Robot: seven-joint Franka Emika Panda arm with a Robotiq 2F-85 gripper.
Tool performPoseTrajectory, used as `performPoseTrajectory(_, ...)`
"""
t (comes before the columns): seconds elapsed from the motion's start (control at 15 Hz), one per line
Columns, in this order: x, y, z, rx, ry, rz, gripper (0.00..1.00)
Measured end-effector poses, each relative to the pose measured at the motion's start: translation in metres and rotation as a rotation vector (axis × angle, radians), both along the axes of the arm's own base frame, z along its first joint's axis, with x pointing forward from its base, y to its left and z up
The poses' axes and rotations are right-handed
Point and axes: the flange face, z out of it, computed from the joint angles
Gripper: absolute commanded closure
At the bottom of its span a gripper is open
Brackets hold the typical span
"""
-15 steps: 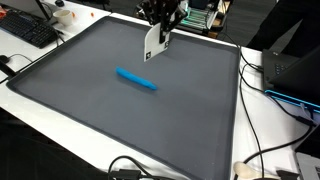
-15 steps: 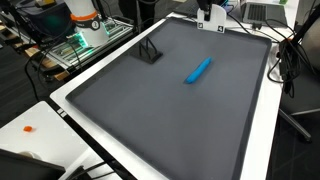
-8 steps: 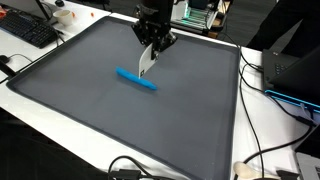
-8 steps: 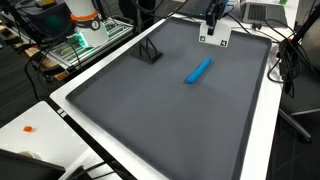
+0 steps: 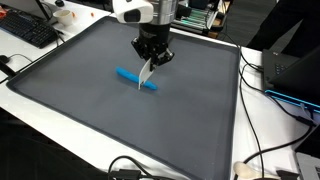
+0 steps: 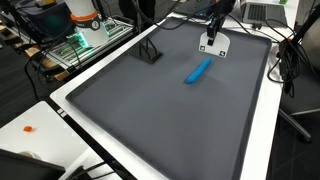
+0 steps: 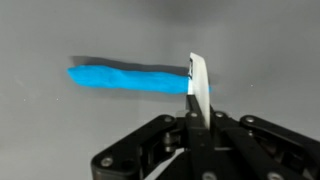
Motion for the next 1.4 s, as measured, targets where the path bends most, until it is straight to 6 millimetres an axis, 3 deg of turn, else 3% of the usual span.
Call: performPoseTrajectory(1.4,0.016,0.001,-0.036,-0.015,0.031,0.034,0.99)
